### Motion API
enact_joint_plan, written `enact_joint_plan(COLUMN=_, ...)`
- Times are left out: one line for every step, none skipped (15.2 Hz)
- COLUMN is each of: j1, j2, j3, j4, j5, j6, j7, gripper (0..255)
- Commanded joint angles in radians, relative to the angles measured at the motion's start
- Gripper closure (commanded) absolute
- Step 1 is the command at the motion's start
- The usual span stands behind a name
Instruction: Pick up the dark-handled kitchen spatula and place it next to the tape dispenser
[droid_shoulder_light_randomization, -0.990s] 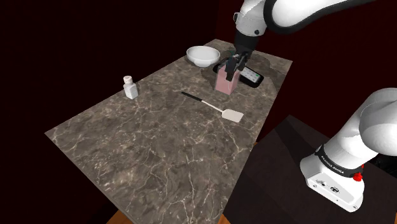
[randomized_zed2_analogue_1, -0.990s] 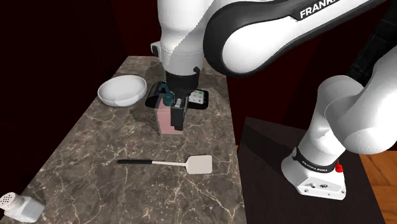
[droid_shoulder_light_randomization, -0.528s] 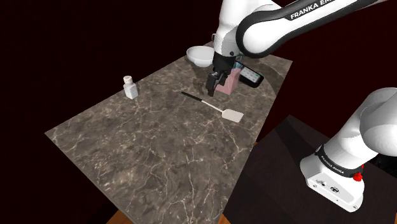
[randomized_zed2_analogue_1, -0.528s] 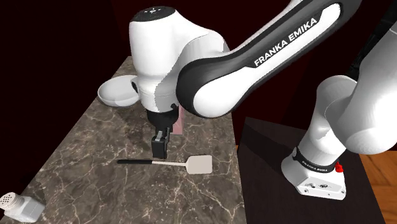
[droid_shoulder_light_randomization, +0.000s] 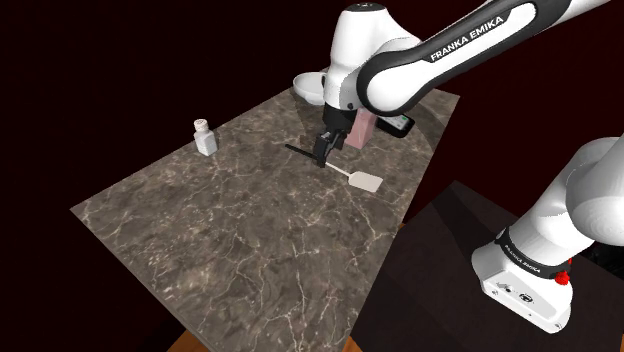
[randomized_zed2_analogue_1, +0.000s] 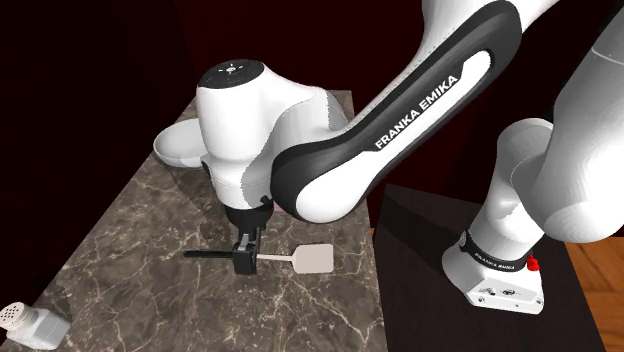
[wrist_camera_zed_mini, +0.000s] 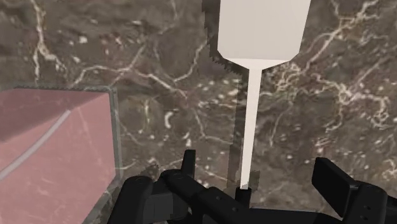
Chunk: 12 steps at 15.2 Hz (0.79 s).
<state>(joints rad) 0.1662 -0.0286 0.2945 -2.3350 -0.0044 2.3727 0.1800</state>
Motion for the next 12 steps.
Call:
enact_joint_plan(j1=-0.001, j2=0.028, j3=0.000, j4=-0.011, j5=-0.012, j6=0.038, j7=0.008, gripper=0)
enact_joint_plan(j1=-0.001, j2=0.028, j3=0.000, j4=-0.011, j5=-0.012, j6=0.038, j7=0.008, gripper=0)
enact_joint_plan(j1=-0.001, j2=0.028, j3=0.000, j4=-0.011, j5=-0.012, j6=0.038, j7=0.008, gripper=0)
enact_joint_plan(j1=-0.001, j2=0.028, j3=0.000, j4=-0.011, j5=-0.012, j6=0.038, j7=0.008, gripper=0)
enact_joint_plan(j1=-0.001, j2=0.028, j3=0.000, j4=-0.011, j5=-0.012, j6=0.038, j7=0.008, gripper=0)
enact_joint_plan(j1=-0.001, j2=0.028, j3=0.000, j4=-0.011, j5=-0.012, j6=0.038, j7=0.008, gripper=0)
enact_joint_plan(j1=-0.001, j2=0.028, j3=0.000, j4=-0.011, j5=-0.012, j6=0.038, j7=0.008, gripper=0)
enact_joint_plan(j1=-0.001, j2=0.028, j3=0.000, j4=-0.011, j5=-0.012, j6=0.038, j7=0.008, gripper=0)
enact_joint_plan(j1=-0.001, j2=0.028, j3=0.000, j4=-0.011, j5=-0.012, j6=0.038, j7=0.008, gripper=0)
enact_joint_plan(j1=-0.001, j2=0.028, j3=0.000, j4=-0.011, j5=-0.012, j6=0.038, j7=0.008, gripper=255)
enact_joint_plan(j1=-0.001, j2=0.028, j3=0.000, j4=-0.011, j5=-0.012, j6=0.038, j7=0.008, gripper=255)
enact_joint_plan(j1=-0.001, j2=0.028, j3=0.000, j4=-0.011, j5=-0.012, j6=0.038, j7=0.008, gripper=255)
